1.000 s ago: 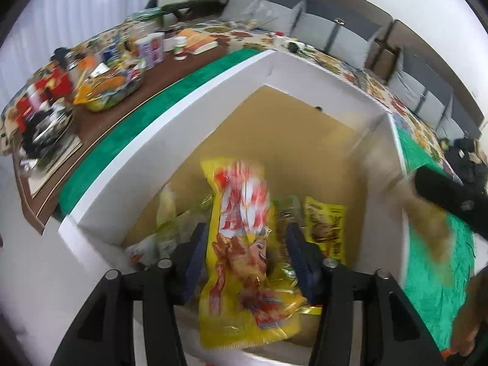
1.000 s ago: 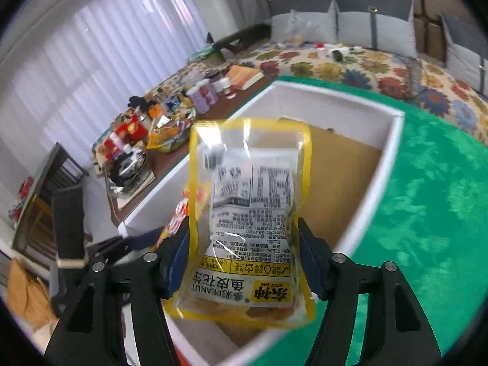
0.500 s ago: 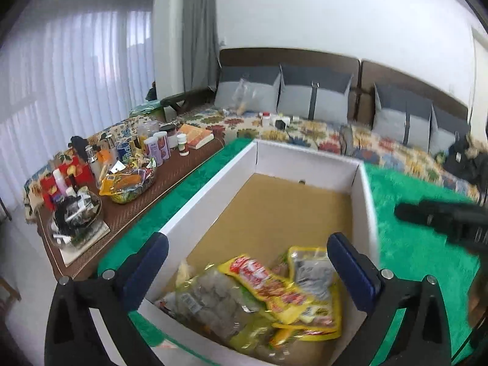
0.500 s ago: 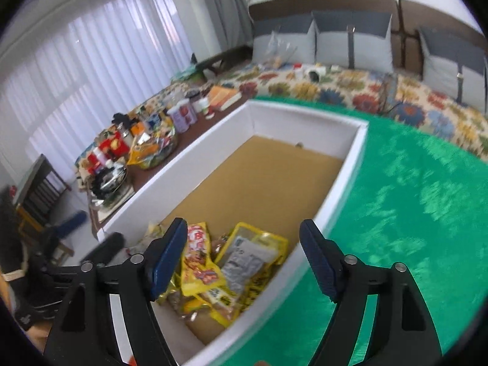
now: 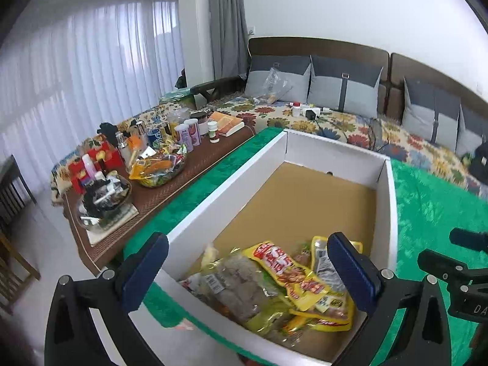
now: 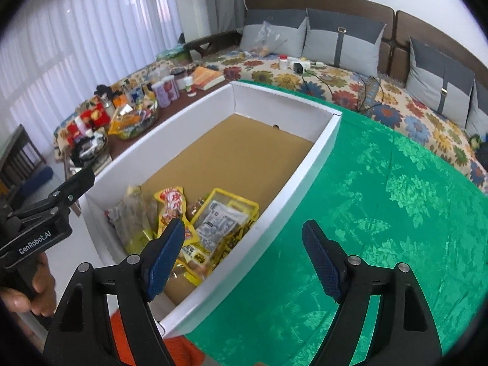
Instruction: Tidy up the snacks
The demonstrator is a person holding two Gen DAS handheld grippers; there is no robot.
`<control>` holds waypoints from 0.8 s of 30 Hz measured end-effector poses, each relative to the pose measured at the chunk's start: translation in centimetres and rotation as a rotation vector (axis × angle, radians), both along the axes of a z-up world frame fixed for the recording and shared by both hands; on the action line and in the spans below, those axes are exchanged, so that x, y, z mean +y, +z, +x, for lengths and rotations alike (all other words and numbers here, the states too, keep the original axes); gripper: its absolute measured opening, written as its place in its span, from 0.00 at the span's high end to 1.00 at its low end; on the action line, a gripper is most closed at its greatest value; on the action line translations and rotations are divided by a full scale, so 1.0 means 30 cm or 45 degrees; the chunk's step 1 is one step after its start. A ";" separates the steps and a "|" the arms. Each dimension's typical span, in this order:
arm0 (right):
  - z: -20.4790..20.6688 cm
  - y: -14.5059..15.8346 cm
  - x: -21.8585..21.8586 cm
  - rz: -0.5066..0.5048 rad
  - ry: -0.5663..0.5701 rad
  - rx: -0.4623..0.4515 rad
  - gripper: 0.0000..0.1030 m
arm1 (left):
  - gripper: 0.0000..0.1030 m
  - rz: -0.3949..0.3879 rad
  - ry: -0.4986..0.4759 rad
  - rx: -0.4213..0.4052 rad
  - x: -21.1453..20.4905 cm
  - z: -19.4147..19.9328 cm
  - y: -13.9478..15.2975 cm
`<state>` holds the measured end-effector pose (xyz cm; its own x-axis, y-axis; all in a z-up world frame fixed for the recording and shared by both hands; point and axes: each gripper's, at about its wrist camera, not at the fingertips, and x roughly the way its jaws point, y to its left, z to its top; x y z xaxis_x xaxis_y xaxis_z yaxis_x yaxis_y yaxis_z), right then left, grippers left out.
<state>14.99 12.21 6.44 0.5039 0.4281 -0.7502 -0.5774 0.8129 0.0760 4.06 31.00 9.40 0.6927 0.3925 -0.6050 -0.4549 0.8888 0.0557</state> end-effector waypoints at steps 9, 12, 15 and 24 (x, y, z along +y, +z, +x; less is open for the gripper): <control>-0.044 0.011 0.072 -0.066 0.023 -0.020 0.20 | 0.00 0.186 0.004 0.137 0.000 0.002 0.005; -0.056 0.023 0.085 -0.074 0.021 -0.046 0.20 | 0.00 0.146 -0.008 0.150 0.021 -0.006 0.007; -0.060 0.027 0.098 -0.088 0.020 -0.063 0.20 | 0.00 0.072 -0.025 0.171 0.038 -0.003 0.003; -0.065 0.007 0.096 -0.096 0.025 -0.048 0.20 | 0.00 -0.070 -0.044 0.200 0.070 0.006 -0.027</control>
<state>13.04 15.09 6.65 0.5245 0.3808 -0.7615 -0.5945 0.8041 -0.0074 4.24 33.09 8.60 0.6005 0.3337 -0.7267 -0.4138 0.9073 0.0746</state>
